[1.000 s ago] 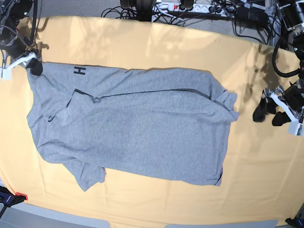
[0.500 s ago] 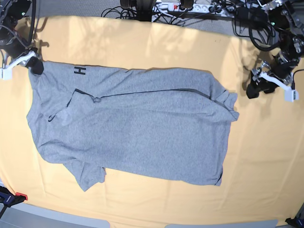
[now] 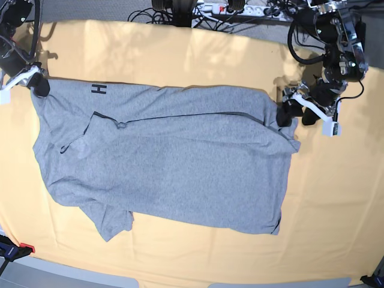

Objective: Layout the t-shirt on the table in an organized manner, then fold the t-shirt properly
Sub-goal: 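Grasp the folded edge corners with both grippers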

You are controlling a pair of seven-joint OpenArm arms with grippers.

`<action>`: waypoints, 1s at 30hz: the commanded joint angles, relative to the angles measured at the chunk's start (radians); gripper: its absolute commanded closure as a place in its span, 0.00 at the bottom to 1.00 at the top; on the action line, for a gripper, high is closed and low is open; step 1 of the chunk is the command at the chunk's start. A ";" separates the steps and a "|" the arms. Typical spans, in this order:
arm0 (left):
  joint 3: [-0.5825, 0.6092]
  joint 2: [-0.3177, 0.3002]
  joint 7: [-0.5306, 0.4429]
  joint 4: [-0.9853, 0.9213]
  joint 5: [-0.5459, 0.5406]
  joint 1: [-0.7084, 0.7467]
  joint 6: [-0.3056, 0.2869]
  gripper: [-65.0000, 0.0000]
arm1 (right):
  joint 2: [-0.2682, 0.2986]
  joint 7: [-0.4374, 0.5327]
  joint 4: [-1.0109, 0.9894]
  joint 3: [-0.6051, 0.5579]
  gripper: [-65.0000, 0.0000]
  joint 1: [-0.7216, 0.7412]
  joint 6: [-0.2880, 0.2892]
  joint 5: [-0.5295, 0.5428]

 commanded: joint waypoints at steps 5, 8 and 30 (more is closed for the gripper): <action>0.000 0.028 -0.054 0.012 0.029 -0.014 0.023 0.24 | 0.022 0.015 0.013 0.005 1.00 0.003 0.006 0.019; 0.006 0.042 -0.040 0.011 0.028 -0.034 0.016 0.24 | 0.023 0.014 0.013 0.005 1.00 0.003 0.006 0.034; 0.056 -0.119 0.177 -0.097 -0.214 -0.143 -0.148 1.00 | 0.068 -0.012 0.015 0.005 1.00 0.003 0.006 0.044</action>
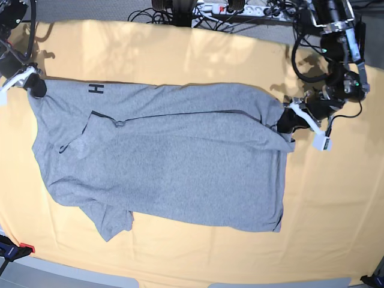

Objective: Layout the t-shirt on the table in an organized manner, then fold the t-shirt properly
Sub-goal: 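Grasp the folded edge corners with both grippers, then pull the shirt's shoulder edge taut with both grippers, stretching it flat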

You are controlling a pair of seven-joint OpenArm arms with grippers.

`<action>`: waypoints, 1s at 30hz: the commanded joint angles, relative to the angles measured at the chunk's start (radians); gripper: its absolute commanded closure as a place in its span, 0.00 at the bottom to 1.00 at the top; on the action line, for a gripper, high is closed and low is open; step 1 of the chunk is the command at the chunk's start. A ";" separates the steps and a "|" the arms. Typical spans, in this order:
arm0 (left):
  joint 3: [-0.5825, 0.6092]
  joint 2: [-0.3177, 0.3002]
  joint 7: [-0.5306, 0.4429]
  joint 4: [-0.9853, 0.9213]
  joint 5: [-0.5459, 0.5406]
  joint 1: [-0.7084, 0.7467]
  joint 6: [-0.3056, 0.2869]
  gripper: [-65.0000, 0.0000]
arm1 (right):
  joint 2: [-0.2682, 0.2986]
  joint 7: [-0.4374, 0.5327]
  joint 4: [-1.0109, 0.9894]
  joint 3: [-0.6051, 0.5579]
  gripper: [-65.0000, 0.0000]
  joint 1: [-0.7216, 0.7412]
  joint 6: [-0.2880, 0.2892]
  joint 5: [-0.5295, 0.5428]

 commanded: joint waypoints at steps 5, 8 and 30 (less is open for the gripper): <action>-0.002 -0.103 0.005 0.016 -0.108 -0.011 -0.052 1.00 | 0.037 -0.005 0.015 0.005 1.00 0.003 0.006 0.023; -0.002 -0.142 0.016 0.016 -0.133 -0.011 -0.061 1.00 | 0.038 -0.035 0.019 0.005 1.00 0.000 0.006 0.030; -0.002 -0.381 0.327 0.016 -0.652 0.164 -0.204 1.00 | 0.037 -0.113 0.293 0.005 1.00 -0.251 0.006 0.038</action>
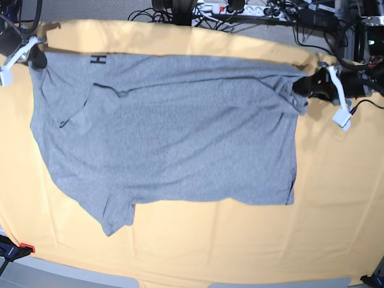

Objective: Layout the t-shirt on the table in an organized manner, then fold the t-shirt properly
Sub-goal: 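Pull the shirt's shoulder edge taut with both grippers, stretching it flat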

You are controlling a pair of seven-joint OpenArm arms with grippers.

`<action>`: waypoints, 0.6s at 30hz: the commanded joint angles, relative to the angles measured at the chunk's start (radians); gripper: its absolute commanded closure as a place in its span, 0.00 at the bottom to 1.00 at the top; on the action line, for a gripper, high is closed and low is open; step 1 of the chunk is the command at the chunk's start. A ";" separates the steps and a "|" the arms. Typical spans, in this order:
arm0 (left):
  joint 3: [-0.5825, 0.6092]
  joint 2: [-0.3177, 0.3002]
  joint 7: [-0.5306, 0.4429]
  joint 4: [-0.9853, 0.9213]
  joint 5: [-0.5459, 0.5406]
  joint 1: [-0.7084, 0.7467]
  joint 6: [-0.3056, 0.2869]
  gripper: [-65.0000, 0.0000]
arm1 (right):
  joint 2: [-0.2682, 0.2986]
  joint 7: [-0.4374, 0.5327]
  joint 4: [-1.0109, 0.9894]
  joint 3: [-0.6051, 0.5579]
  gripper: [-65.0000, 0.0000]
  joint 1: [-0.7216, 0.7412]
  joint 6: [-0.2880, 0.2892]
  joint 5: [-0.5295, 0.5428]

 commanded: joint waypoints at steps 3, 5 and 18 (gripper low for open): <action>-0.008 -0.073 -0.007 0.015 -0.036 0.024 -0.010 1.00 | 0.022 0.004 0.037 0.008 1.00 -0.049 0.006 0.011; -0.008 -0.102 -0.007 0.015 -0.036 0.042 -0.012 1.00 | 0.022 0.003 0.052 0.008 1.00 -0.074 0.006 0.014; -0.008 -0.161 -0.007 0.015 -0.036 0.071 -0.013 1.00 | 0.022 -0.030 0.101 0.008 1.00 -0.142 0.006 0.014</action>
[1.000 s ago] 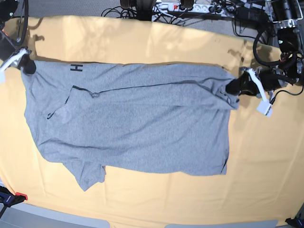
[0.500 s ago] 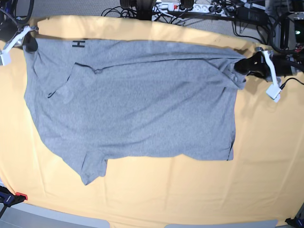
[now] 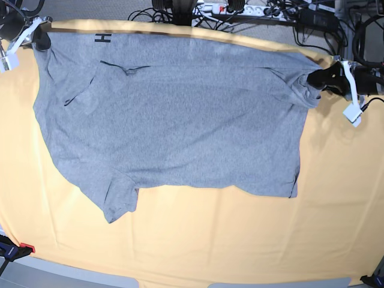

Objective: Layout the t-shirt on the table in an organized manner, then fold the t-shirt properly
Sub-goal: 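Pull the shirt's shoulder edge taut with both grippers, stretching it flat, then release the shoulder edge and move the left gripper to the shirt's side edge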

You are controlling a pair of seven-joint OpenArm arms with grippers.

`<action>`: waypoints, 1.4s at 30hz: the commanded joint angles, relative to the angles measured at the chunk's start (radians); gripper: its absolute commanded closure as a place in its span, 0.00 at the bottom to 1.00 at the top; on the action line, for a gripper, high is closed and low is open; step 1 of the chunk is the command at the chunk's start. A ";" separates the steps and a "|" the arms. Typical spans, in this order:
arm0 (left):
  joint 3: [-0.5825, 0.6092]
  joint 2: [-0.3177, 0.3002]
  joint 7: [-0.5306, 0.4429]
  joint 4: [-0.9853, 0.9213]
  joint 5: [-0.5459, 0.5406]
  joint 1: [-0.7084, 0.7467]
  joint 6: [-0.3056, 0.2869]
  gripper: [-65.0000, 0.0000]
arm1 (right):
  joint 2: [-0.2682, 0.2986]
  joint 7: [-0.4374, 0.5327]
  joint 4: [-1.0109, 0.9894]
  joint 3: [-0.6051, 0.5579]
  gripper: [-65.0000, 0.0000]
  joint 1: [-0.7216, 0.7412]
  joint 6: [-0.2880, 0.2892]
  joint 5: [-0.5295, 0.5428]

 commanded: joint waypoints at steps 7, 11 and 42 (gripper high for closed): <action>-0.010 -0.031 0.003 0.013 -0.014 0.047 -0.003 1.00 | 0.019 -0.011 0.015 0.010 1.00 -0.008 0.006 -0.001; -0.010 -0.032 0.003 0.013 -0.014 0.046 -0.011 1.00 | 0.019 -0.028 0.015 0.010 1.00 -0.009 0.006 -0.002; -0.016 -0.162 0.003 0.013 -0.014 0.036 0.026 0.24 | 0.023 -0.039 0.069 0.053 0.40 -0.030 0.006 0.006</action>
